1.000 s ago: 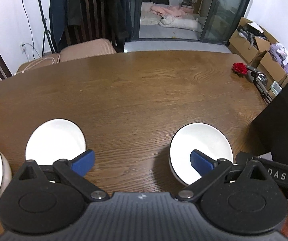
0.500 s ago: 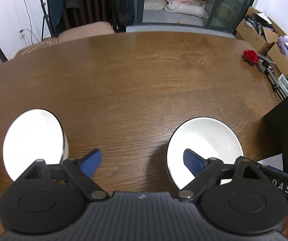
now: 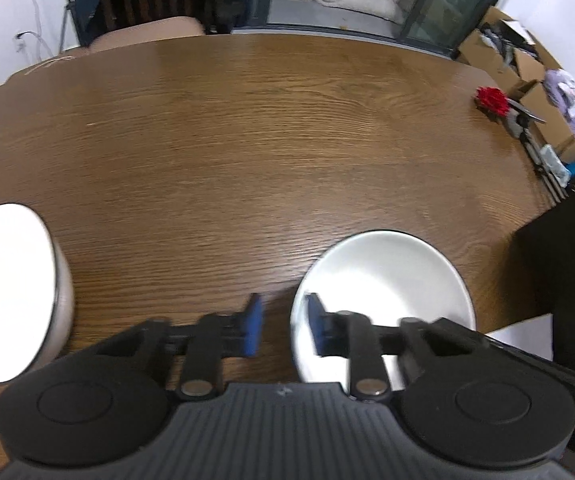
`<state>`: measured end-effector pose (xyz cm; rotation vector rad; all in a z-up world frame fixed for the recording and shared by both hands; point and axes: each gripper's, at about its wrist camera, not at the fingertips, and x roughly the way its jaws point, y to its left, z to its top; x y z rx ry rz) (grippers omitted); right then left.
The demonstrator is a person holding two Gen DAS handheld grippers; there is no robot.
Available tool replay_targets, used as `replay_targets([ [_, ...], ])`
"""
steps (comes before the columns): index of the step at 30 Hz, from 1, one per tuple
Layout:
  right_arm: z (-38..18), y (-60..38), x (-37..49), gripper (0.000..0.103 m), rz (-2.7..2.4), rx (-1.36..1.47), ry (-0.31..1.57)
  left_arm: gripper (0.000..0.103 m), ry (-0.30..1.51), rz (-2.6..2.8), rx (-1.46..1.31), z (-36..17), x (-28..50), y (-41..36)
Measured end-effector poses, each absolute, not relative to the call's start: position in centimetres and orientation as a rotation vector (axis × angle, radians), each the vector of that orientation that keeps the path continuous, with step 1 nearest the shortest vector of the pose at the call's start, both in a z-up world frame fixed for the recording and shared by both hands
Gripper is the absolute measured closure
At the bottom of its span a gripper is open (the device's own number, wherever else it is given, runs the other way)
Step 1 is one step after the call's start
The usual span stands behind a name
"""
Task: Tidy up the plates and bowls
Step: 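Close left gripper on the white bowl rim while right gripper closes on a bowl rim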
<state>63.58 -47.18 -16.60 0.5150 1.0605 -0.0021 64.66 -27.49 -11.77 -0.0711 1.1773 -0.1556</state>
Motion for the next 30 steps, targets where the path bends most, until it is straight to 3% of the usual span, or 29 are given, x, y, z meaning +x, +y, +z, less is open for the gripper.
replay_targets([
  [1, -16.6, -47.0, 63.6, 0.096, -0.001, 0.513, 1.059, 0.094, 1.177, -0.165, -0.070, -11.7, 64.6, -27.7],
  [30, -14.3, -46.2, 61.8, 0.097, -0.004, 0.483, 1.024, 0.094, 1.127, -0.169, -0.038, -9.2, 62.4, -27.6],
])
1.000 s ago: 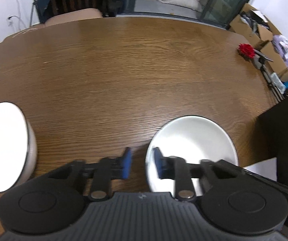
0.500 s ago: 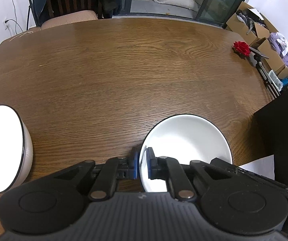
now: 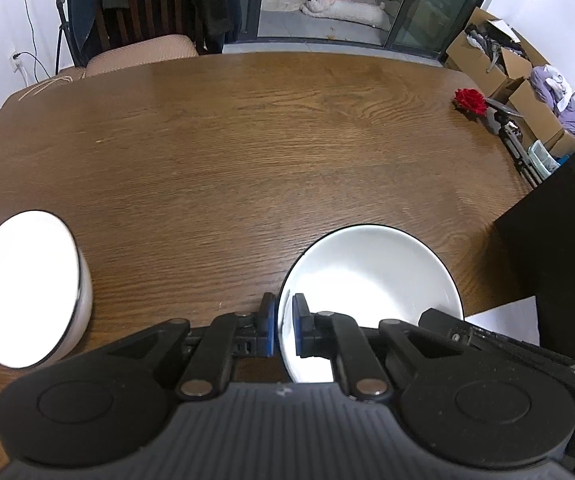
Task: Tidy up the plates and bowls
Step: 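Close left gripper on the white bowl rim while right gripper closes on a bowl rim, then lift and carry the held black-rimmed bowls across the table with both grippers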
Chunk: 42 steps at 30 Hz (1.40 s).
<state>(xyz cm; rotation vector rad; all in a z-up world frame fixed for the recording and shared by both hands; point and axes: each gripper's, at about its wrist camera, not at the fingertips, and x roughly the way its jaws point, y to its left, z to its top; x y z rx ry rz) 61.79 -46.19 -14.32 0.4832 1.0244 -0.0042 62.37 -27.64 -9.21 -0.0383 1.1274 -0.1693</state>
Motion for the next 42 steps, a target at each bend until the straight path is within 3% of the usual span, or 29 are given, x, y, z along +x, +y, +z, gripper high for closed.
replay_targets([
  [16, -9.5, -43.1, 56.3, 0.097, 0.028, 0.436, 0.991, 0.094, 1.093, -0.174, -0.043, -4.9, 56.8, -24.1],
  [42, -7.2, -38.4, 48.5, 0.098, 0.085, 0.375, 1.002, 0.094, 1.086, -0.169, -0.058, -2.7, 48.1, -19.1],
])
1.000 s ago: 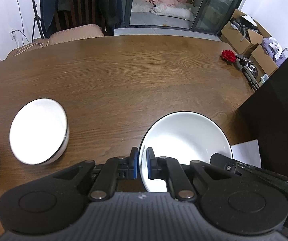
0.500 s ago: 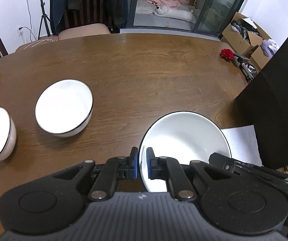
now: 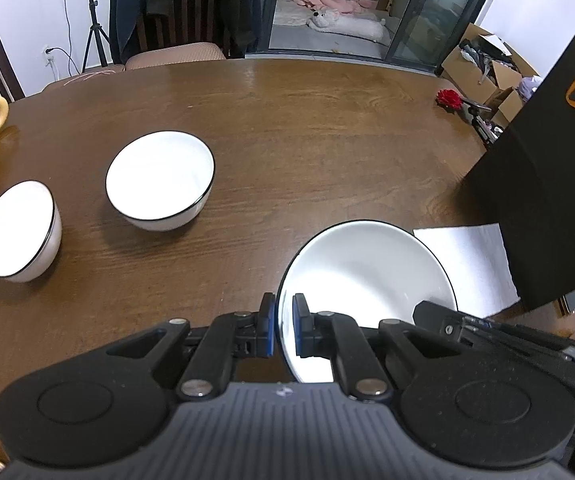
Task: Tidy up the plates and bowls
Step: 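Lift and carry the held black-rimmed bowls across the table with both grippers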
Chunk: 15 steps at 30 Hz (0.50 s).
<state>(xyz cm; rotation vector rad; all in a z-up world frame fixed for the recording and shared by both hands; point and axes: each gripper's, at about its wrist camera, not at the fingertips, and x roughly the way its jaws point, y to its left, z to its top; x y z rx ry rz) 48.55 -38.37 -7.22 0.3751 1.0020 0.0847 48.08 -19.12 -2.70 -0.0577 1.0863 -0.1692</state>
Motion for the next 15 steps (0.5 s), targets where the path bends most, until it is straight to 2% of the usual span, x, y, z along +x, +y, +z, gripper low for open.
replay_targets([
  [15, -6.9, -36.2, 44.4, 0.098, 0.128, 0.319, 1.013, 0.094, 1.092, -0.159, -0.070, -3.0, 43.1, -16.7],
])
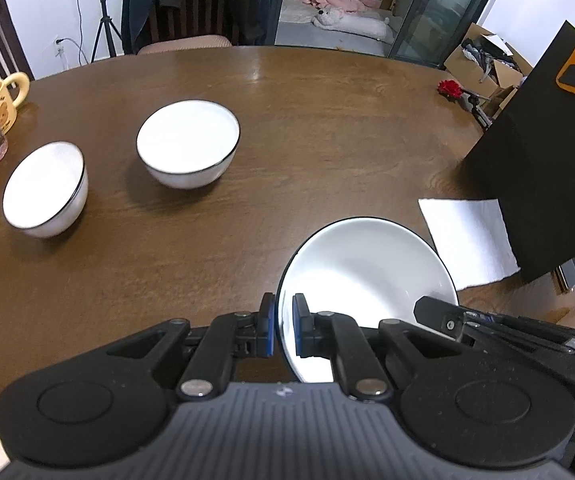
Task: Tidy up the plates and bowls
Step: 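Lift and carry the held black-rimmed bowls across the table with both grippers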
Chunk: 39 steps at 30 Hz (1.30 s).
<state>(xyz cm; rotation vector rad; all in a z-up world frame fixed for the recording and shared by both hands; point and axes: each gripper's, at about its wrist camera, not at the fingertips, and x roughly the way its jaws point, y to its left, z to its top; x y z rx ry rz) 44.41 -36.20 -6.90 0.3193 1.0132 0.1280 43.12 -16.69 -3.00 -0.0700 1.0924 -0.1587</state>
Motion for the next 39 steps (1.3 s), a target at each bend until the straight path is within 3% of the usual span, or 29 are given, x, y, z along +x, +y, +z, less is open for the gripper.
replay_targets([
  [39, -13.0, -32.4, 37.9, 0.098, 0.119, 0.270, 1.091, 0.094, 1.220, -0.178, -0.024, -10.3, 37.0, -13.8],
])
